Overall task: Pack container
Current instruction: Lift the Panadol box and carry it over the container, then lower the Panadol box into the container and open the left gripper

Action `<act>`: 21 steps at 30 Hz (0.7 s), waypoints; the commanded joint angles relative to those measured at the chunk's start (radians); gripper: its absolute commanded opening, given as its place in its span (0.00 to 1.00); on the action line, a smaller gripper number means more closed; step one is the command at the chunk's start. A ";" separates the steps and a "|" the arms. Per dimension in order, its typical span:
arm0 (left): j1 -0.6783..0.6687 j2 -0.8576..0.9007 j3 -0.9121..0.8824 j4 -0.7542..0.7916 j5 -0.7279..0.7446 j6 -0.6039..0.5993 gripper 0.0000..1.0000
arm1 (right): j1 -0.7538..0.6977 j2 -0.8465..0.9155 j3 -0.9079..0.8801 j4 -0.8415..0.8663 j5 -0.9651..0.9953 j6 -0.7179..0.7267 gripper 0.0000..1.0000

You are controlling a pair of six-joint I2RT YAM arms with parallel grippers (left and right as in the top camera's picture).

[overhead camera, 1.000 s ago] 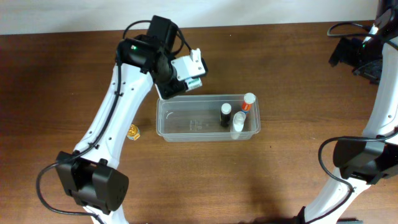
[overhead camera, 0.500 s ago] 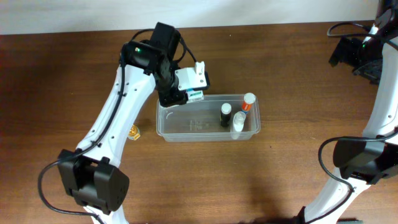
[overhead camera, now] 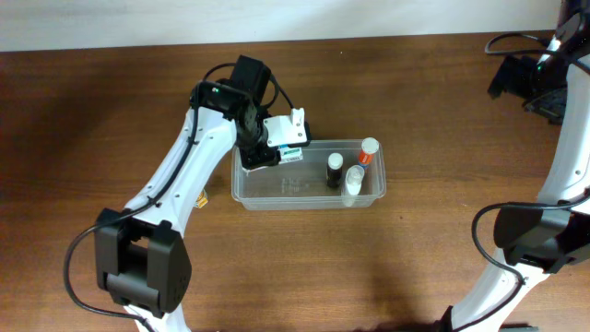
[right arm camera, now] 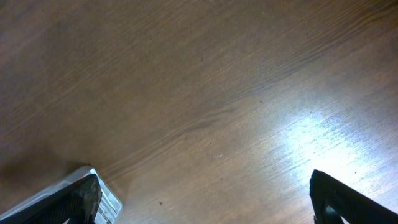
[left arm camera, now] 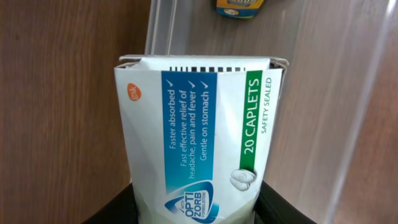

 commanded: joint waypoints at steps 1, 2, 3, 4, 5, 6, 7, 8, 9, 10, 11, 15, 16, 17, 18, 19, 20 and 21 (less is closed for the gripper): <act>0.001 -0.011 -0.045 0.026 0.022 0.023 0.49 | -0.001 -0.030 0.010 -0.005 0.012 0.001 0.98; 0.001 -0.011 -0.060 0.040 0.022 0.024 0.49 | -0.001 -0.030 0.010 -0.005 0.011 0.001 0.98; 0.001 -0.011 -0.072 0.051 0.022 0.029 0.49 | -0.001 -0.030 0.010 -0.005 0.011 0.001 0.98; 0.001 -0.011 -0.085 0.059 0.022 0.048 0.49 | -0.001 -0.030 0.010 -0.005 0.012 0.001 0.98; 0.001 -0.010 -0.099 0.067 0.022 0.068 0.48 | -0.001 -0.030 0.010 -0.005 0.012 0.001 0.98; 0.001 -0.010 -0.107 0.074 0.022 0.074 0.48 | -0.001 -0.030 0.010 -0.005 0.012 0.001 0.98; 0.001 -0.010 -0.115 0.082 0.021 0.076 0.48 | -0.001 -0.030 0.010 -0.005 0.012 0.001 0.98; 0.001 -0.010 -0.124 0.092 0.020 0.077 0.48 | -0.001 -0.030 0.010 -0.005 0.012 0.001 0.98; 0.001 -0.010 -0.130 0.096 0.019 0.086 0.48 | -0.001 -0.030 0.010 -0.005 0.012 0.001 0.98; 0.001 -0.010 -0.137 0.100 0.019 0.090 0.48 | -0.001 -0.030 0.010 -0.005 0.012 0.001 0.98; 0.001 -0.010 -0.144 0.106 0.019 0.090 0.49 | -0.001 -0.030 0.010 -0.005 0.012 0.001 0.98; 0.001 -0.007 -0.163 0.119 0.019 0.113 0.49 | -0.001 -0.030 0.010 -0.005 0.011 0.001 0.98; 0.001 -0.005 -0.164 0.122 0.018 0.116 0.49 | -0.001 -0.030 0.010 -0.005 0.012 0.001 0.98; 0.001 -0.002 -0.164 0.126 0.018 0.116 0.49 | -0.001 -0.030 0.010 -0.005 0.012 0.001 0.98; 0.001 0.002 -0.164 0.130 0.018 0.116 0.49 | -0.001 -0.030 0.010 -0.005 0.012 0.001 0.98; 0.001 0.004 -0.164 0.134 0.018 0.116 0.49 | -0.001 -0.030 0.010 -0.005 0.012 0.001 0.98; 0.001 0.010 -0.164 0.138 0.018 0.116 0.49 | -0.001 -0.030 0.010 -0.005 0.011 0.001 0.98; 0.001 0.016 -0.164 0.142 0.019 0.116 0.49 | -0.001 -0.030 0.010 -0.005 0.011 0.001 0.98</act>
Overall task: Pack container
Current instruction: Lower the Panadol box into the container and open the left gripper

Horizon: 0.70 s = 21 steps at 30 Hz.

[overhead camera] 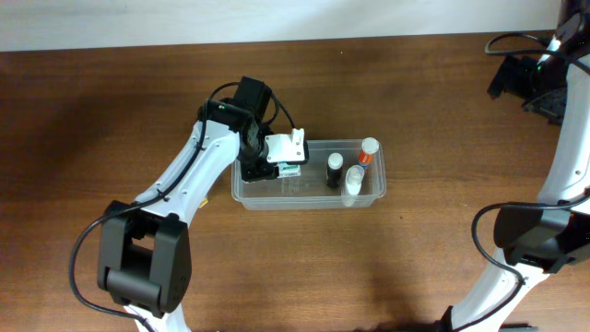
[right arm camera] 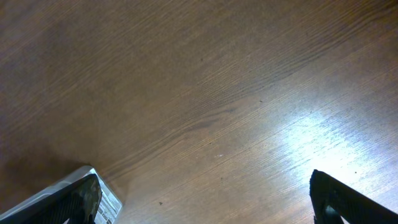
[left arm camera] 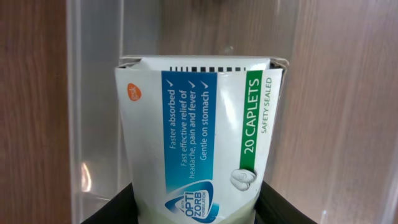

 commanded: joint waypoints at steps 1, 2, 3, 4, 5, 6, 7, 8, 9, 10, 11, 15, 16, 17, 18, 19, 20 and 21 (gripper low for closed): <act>0.001 0.025 -0.007 0.010 0.019 0.029 0.49 | -0.001 -0.030 0.010 -0.005 0.012 0.001 0.98; 0.001 0.034 -0.007 0.013 0.019 0.029 0.49 | -0.001 -0.030 0.010 -0.005 0.012 0.001 0.98; 0.001 0.045 -0.007 0.014 0.019 0.029 0.49 | -0.001 -0.030 0.010 -0.005 0.012 0.001 0.98; 0.001 0.056 -0.007 0.014 0.019 0.035 0.49 | -0.001 -0.030 0.010 -0.005 0.012 0.001 0.98; 0.001 0.068 -0.007 0.015 0.019 0.036 0.49 | -0.001 -0.030 0.010 -0.005 0.012 0.001 0.98; 0.001 0.079 -0.007 0.017 0.019 0.036 0.49 | -0.001 -0.030 0.010 -0.005 0.012 0.001 0.98; 0.001 0.090 -0.007 0.021 0.018 0.036 0.49 | -0.001 -0.030 0.010 -0.005 0.011 0.001 0.99; 0.001 0.102 -0.007 0.025 0.018 0.036 0.49 | -0.001 -0.030 0.010 -0.005 0.012 0.001 0.98; 0.001 0.113 -0.007 0.030 0.018 0.036 0.49 | -0.001 -0.030 0.010 -0.005 0.012 0.001 0.98; 0.001 0.120 -0.007 0.034 0.015 0.036 0.49 | -0.001 -0.030 0.010 -0.005 0.012 0.001 0.98; 0.001 0.129 -0.007 0.040 0.009 0.036 0.49 | -0.001 -0.030 0.010 -0.005 0.012 0.001 0.98; 0.001 0.138 -0.007 0.058 -0.020 0.036 0.49 | -0.001 -0.030 0.010 -0.005 0.012 0.001 0.98; 0.001 0.138 -0.007 0.060 -0.025 0.036 0.49 | -0.001 -0.030 0.010 -0.005 0.012 0.001 0.98; 0.001 0.138 -0.007 0.063 -0.030 0.036 0.49 | -0.001 -0.030 0.010 -0.005 0.012 0.001 0.98; 0.001 0.138 -0.007 0.064 -0.036 0.036 0.49 | -0.001 -0.030 0.010 -0.005 0.012 0.001 0.98; 0.001 0.138 -0.007 0.064 -0.043 0.036 0.49 | -0.001 -0.030 0.010 -0.005 0.012 0.001 0.98; 0.001 0.138 -0.007 0.063 -0.043 0.036 0.49 | -0.001 -0.030 0.010 -0.005 0.012 0.001 0.98; 0.001 0.138 -0.007 0.063 -0.046 0.036 0.49 | -0.001 -0.030 0.010 -0.005 0.012 0.001 0.98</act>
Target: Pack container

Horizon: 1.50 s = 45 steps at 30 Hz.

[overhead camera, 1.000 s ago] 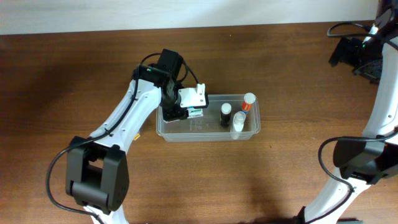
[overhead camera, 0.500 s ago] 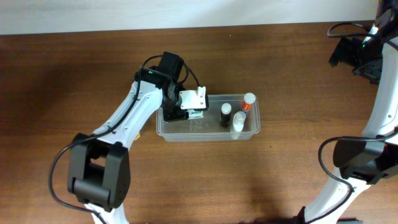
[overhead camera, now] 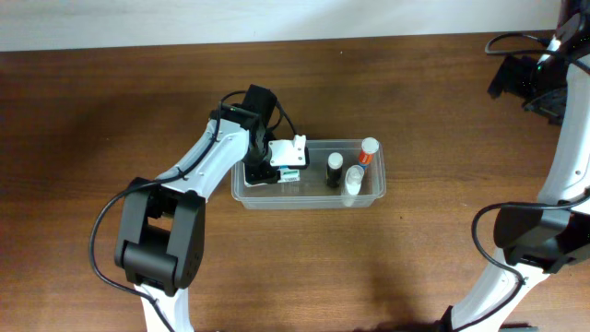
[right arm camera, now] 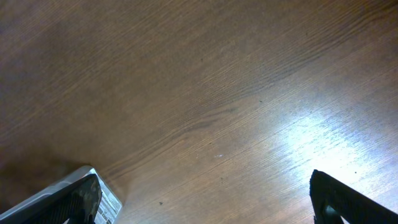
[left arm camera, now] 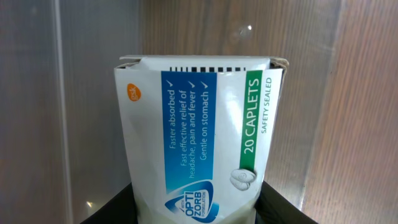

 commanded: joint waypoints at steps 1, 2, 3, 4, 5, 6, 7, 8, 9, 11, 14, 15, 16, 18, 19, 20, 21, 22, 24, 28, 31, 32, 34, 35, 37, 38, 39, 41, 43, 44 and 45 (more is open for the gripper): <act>0.001 0.010 -0.003 0.003 -0.017 0.024 0.49 | -0.001 -0.030 0.010 -0.005 0.012 0.001 0.98; 0.001 0.010 -0.003 0.003 -0.017 0.024 0.54 | -0.001 -0.030 0.010 -0.005 0.012 0.001 0.98; 0.001 0.010 -0.003 0.003 -0.017 0.023 0.56 | -0.001 -0.030 0.010 -0.005 0.012 0.001 0.98; 0.001 0.010 -0.003 0.003 -0.017 0.024 0.60 | -0.001 -0.030 0.010 -0.005 0.012 0.001 0.98; 0.001 0.010 -0.003 0.003 -0.017 0.024 0.63 | -0.001 -0.030 0.010 -0.005 0.011 0.001 0.98; 0.001 0.010 -0.003 0.003 -0.017 0.024 0.63 | -0.001 -0.030 0.010 -0.005 0.012 0.001 0.98; 0.001 0.010 -0.003 0.003 -0.017 0.023 0.64 | -0.001 -0.030 0.010 -0.005 0.012 0.001 0.98; 0.001 0.010 -0.003 0.003 -0.017 0.023 0.64 | -0.001 -0.030 0.010 -0.005 0.012 0.001 0.98; 0.001 0.010 -0.003 0.003 -0.017 0.023 0.65 | -0.001 -0.030 0.010 -0.005 0.012 0.001 0.98; 0.001 0.010 -0.003 0.003 -0.017 0.023 0.65 | -0.001 -0.030 0.010 -0.005 0.012 0.001 0.98; 0.001 0.010 -0.003 0.003 -0.017 0.023 0.65 | -0.001 -0.030 0.010 -0.005 0.012 0.001 0.98; 0.001 0.010 -0.003 0.003 -0.017 0.023 0.65 | -0.001 -0.030 0.010 -0.005 0.012 0.001 0.98; 0.001 0.010 -0.003 0.003 -0.017 0.023 0.65 | -0.001 -0.030 0.010 -0.005 0.012 0.001 0.98; 0.001 0.010 -0.003 0.003 -0.017 0.023 0.65 | -0.001 -0.030 0.010 -0.005 0.012 0.001 0.98; 0.001 0.010 -0.003 0.003 -0.017 0.023 0.65 | -0.001 -0.030 0.010 -0.005 0.012 0.001 0.98; 0.001 0.010 -0.003 0.003 -0.017 0.023 0.65 | -0.001 -0.030 0.010 -0.005 0.012 0.001 0.98; 0.000 0.010 -0.003 0.003 -0.017 0.023 0.64 | -0.001 -0.030 0.010 -0.005 0.011 0.001 0.99; 0.000 0.010 -0.002 0.003 -0.017 0.023 0.64 | -0.001 -0.030 0.010 -0.005 0.012 0.001 0.98; 0.000 0.010 0.004 0.003 -0.017 0.023 0.61 | -0.001 -0.030 0.010 -0.005 0.012 0.001 0.98; -0.004 0.002 0.042 -0.002 -0.017 0.004 0.56 | -0.001 -0.030 0.010 -0.005 0.012 0.001 0.98; -0.009 -0.018 0.084 -0.002 -0.016 -0.043 0.52 | -0.001 -0.030 0.010 -0.005 0.012 0.001 0.98; -0.010 -0.027 0.096 -0.002 -0.016 -0.052 0.50 | -0.001 -0.030 0.010 -0.005 0.012 0.001 0.98; -0.013 -0.055 0.124 -0.002 -0.016 -0.090 0.38 | -0.001 -0.030 0.010 -0.005 0.012 0.001 0.98; -0.013 -0.065 0.131 -0.002 -0.016 -0.105 0.31 | -0.001 -0.030 0.010 -0.005 0.012 0.001 0.99; -0.013 -0.095 0.140 -0.002 -0.016 -0.172 0.11 | -0.001 -0.030 0.010 -0.005 0.012 0.001 0.98; -0.013 -0.107 0.141 -0.002 -0.016 -0.211 0.01 | -0.001 -0.030 0.010 -0.005 0.012 0.001 0.98; -0.013 -0.118 0.141 -0.006 -0.015 -0.274 0.01 | -0.001 -0.030 0.010 -0.005 0.012 0.001 0.98; -0.014 -0.131 0.141 -0.021 -0.013 -0.415 0.01 | -0.001 -0.030 0.010 -0.005 0.012 0.001 0.98; -0.014 -0.134 0.140 -0.056 -0.008 -0.589 0.01 | -0.001 -0.030 0.010 -0.005 0.011 0.001 0.98; -0.013 -0.134 0.140 -0.064 -0.005 -0.631 0.01 | -0.001 -0.030 0.010 -0.005 0.011 0.001 0.98; -0.013 -0.133 0.138 -0.074 -0.005 -0.705 0.01 | -0.001 -0.030 0.010 -0.005 0.012 0.001 0.98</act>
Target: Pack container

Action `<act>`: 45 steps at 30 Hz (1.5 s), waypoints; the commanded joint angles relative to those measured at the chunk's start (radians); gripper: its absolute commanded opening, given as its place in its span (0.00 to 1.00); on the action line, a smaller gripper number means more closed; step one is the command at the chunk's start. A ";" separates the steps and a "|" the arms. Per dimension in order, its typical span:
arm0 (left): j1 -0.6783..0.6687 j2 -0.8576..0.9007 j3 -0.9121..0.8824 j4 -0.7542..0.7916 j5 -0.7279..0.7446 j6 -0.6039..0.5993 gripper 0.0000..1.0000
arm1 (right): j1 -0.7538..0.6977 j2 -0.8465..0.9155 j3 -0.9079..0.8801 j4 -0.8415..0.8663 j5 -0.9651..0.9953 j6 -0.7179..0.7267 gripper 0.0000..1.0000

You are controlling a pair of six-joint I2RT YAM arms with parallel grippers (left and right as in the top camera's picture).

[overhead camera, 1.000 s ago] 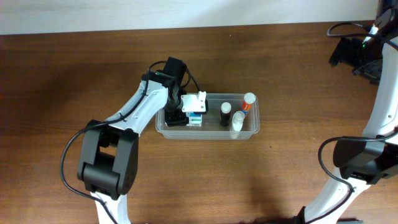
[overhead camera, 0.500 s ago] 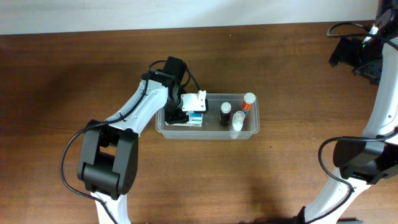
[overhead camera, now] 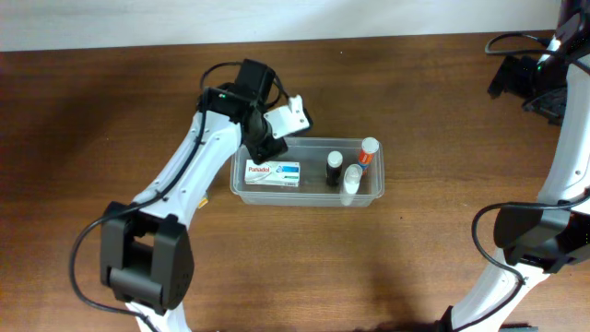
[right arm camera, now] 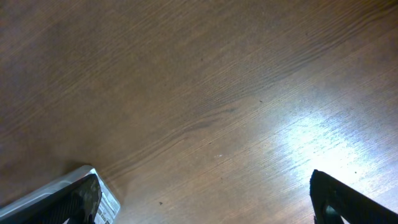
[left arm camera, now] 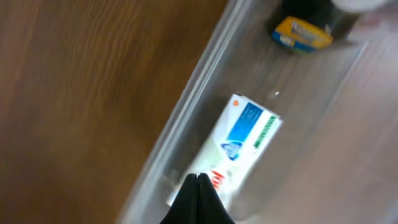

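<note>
A clear plastic container (overhead camera: 376, 187) sits mid-table. Flat in its left end lies a white and blue caplet box (overhead camera: 273, 171), also in the left wrist view as a blurred caplet box (left arm camera: 239, 140). My left gripper (overhead camera: 293, 118) hangs above the container's far left corner; in the left wrist view the left gripper (left arm camera: 198, 178) is shut with nothing in it, its tips above the box's near end. A black bottle (overhead camera: 335, 169), an orange-banded bottle (overhead camera: 368, 150) and a clear bottle (overhead camera: 351, 184) stand in the right end. My right gripper (right arm camera: 202, 199) is open over bare table.
The right arm (overhead camera: 530, 81) is parked at the far right back corner of the brown wooden table (overhead camera: 111, 111). A yellow-labelled bottle (left arm camera: 303, 31) shows at the top of the left wrist view, just beyond the box.
My left gripper has let go of the caplet box, which now lies flat in the container's left end. The gripper has shut empty and sits higher, over the far left corner. The right arm has not moved.
My left gripper held the caplet box over the container's left rim. It then held it lower, inside the left end, and lower again close to the floor. Now the box lies flat in the container and the gripper is clear of it.
</note>
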 commanded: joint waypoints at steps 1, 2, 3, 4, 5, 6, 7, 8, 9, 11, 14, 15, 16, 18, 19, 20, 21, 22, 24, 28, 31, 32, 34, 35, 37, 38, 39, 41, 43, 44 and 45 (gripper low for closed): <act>-0.006 -0.020 0.009 -0.027 0.011 -0.398 0.01 | -0.001 -0.030 0.010 -0.005 0.011 0.001 0.98; -0.006 -0.020 0.008 -0.035 0.011 -0.486 0.01 | -0.001 -0.030 0.010 -0.005 0.011 0.001 0.99; -0.006 -0.018 0.008 -0.047 0.011 -0.571 0.01 | -0.001 -0.030 0.010 -0.005 0.011 0.001 0.98; -0.006 -0.016 0.008 -0.060 0.011 -0.624 0.01 | -0.001 -0.030 0.010 -0.005 0.011 0.001 0.98; -0.008 -0.014 0.008 -0.074 0.011 -0.675 0.01 | -0.001 -0.030 0.010 -0.005 0.011 0.001 0.98; -0.010 -0.013 0.008 -0.084 0.011 -0.711 0.01 | -0.001 -0.030 0.010 -0.005 0.011 0.001 0.98; -0.014 -0.011 0.007 -0.094 0.011 -0.743 0.00 | -0.001 -0.030 0.010 -0.005 0.011 0.001 0.98; -0.020 -0.011 0.006 -0.103 0.010 -0.754 0.01 | -0.001 -0.030 0.010 -0.005 0.011 0.001 0.98; -0.026 -0.011 0.003 -0.107 0.006 -0.758 0.01 | -0.001 -0.030 0.010 -0.005 0.011 0.001 0.98; -0.040 -0.011 -0.004 -0.113 -0.037 -0.808 0.01 | -0.001 -0.030 0.010 -0.005 0.011 0.001 0.98; -0.058 -0.011 -0.026 -0.116 -0.088 -0.908 0.01 | -0.001 -0.030 0.010 -0.005 0.011 0.001 0.98; -0.065 -0.011 -0.035 -0.117 -0.100 -0.921 0.01 | -0.001 -0.030 0.010 -0.005 0.011 0.001 0.98; -0.071 -0.011 -0.043 -0.117 -0.106 -0.928 0.01 | -0.001 -0.030 0.010 -0.005 0.011 0.001 0.98; -0.085 -0.011 -0.063 -0.118 -0.134 -0.957 0.01 | -0.001 -0.030 0.010 -0.005 0.011 0.001 0.98; -0.093 -0.011 -0.072 -0.118 -0.153 -0.970 0.01 | -0.001 -0.030 0.010 -0.005 0.011 0.001 0.98; -0.100 -0.011 -0.082 -0.117 -0.175 -0.974 0.01 | -0.001 -0.030 0.010 -0.005 0.011 0.001 0.98; -0.105 -0.011 -0.092 -0.117 -0.198 -0.987 0.01 | -0.001 -0.030 0.010 -0.005 0.011 0.001 0.98; -0.109 -0.011 -0.101 -0.117 -0.215 -1.006 0.01 | -0.001 -0.030 0.010 -0.005 0.011 0.001 0.98; -0.113 -0.011 -0.124 -0.108 -0.225 -1.029 0.01 | -0.001 -0.030 0.010 -0.005 0.011 0.001 0.98; -0.114 -0.011 -0.180 -0.060 -0.225 -1.029 0.01 | -0.001 -0.030 0.010 -0.005 0.011 0.001 0.98; -0.114 -0.011 -0.222 -0.013 -0.225 -1.029 0.01 | -0.001 -0.030 0.010 -0.005 0.011 0.001 0.98; -0.114 -0.011 -0.234 0.001 -0.225 -1.029 0.01 | -0.001 -0.030 0.010 -0.005 0.011 0.001 0.98; -0.114 -0.011 -0.254 0.027 -0.224 -1.029 0.01 | -0.001 -0.030 0.010 -0.005 0.011 0.001 0.98; -0.114 -0.011 -0.261 0.038 -0.224 -1.029 0.01 | -0.001 -0.030 0.010 -0.005 0.011 0.001 0.99; -0.114 -0.011 -0.273 0.058 -0.222 -1.029 0.01 | -0.001 -0.030 0.010 -0.005 0.011 0.001 0.98; -0.114 -0.011 -0.275 0.062 -0.222 -1.029 0.01 | -0.001 -0.030 0.010 -0.005 0.011 0.001 0.98; -0.114 -0.011 -0.276 0.068 -0.222 -1.029 0.01 | -0.001 -0.030 0.010 -0.005 0.011 0.001 0.98; -0.114 -0.011 -0.277 0.076 -0.222 -1.029 0.01 | -0.001 -0.030 0.010 -0.005 0.011 0.001 0.98; -0.114 -0.011 -0.277 0.087 -0.222 -1.029 0.01 | -0.001 -0.030 0.010 -0.005 0.011 0.001 0.98; -0.114 -0.011 -0.277 0.090 -0.222 -1.029 0.01 | -0.001 -0.030 0.010 -0.005 0.011 0.001 0.98; -0.114 -0.011 -0.277 0.094 -0.222 -1.029 0.01 | -0.001 -0.030 0.010 -0.005 0.011 0.001 0.98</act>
